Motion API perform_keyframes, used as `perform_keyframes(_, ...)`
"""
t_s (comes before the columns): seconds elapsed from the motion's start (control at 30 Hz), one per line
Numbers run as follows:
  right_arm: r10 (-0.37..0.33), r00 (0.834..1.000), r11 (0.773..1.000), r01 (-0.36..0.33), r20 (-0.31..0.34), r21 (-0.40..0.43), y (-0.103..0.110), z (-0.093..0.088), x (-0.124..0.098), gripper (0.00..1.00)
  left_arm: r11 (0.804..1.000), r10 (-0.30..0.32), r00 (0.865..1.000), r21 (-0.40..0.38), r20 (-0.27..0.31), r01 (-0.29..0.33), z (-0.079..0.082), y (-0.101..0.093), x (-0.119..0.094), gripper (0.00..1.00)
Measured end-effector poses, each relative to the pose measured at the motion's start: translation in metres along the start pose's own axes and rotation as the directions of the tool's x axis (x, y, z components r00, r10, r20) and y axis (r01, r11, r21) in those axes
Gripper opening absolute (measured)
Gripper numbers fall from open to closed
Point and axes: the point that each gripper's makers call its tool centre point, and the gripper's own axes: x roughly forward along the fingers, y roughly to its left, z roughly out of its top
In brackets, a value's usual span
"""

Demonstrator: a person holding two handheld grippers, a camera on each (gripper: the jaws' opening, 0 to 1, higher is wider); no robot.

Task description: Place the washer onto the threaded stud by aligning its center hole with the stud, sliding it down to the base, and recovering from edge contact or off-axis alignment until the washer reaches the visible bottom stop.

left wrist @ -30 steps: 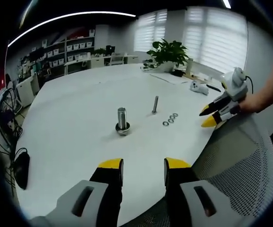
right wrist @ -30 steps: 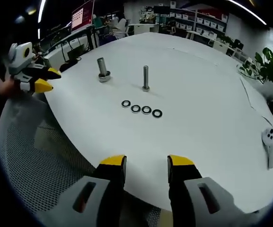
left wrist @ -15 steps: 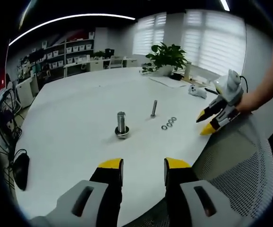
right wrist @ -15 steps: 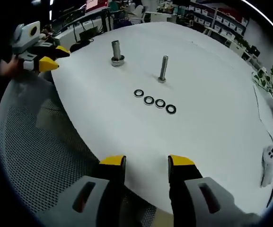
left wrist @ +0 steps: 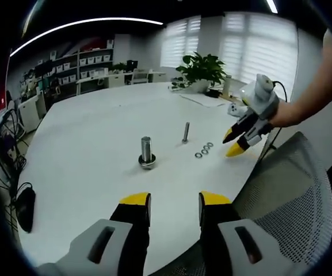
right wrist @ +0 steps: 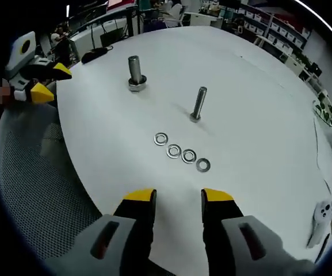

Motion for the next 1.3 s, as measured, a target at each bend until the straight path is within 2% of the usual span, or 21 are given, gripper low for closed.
perform_keyframes(0.4, -0.006, 0.998, 1.000, 0.007, -0.066, 0.005, -0.028, 0.015, 0.011, 0.25, 1.000, 0.001, 1.000, 0.004, 0.000, 0.000, 0.000, 0.000, 0.001, 0.30)
perform_keyframes(0.97, 0.063, 0.985, 0.996, -0.072, -0.163, -0.046, -0.029, 0.016, 0.026, 0.21, 1.000, 0.006, 1.000, 0.009, -0.005, -0.006, 0.000, -0.001, 0.002, 0.30)
perform_keyframes(1.07, 0.055, 0.979, 0.992, -0.076, -0.194, -0.101, -0.029, 0.012, 0.027, 0.21, 1.000, 0.006, 1.000, 0.012, -0.004, -0.006, 0.000, -0.001, 0.003, 0.30)
perform_keyframes(1.23, 0.065, 0.980, 0.990, -0.087, -0.187, -0.107, -0.029, 0.014, 0.028, 0.19, 1.000, 0.008, 1.000, 0.013, -0.005, -0.008, 0.000, -0.001, 0.003, 0.30)
perform_keyframes(1.3, 0.093, 0.977, 0.989, -0.114, -0.191, -0.099, -0.025, 0.015, 0.029, 0.17, 1.000, 0.008, 1.000, 0.013, -0.006, -0.008, 0.000, -0.001, 0.003, 0.30)
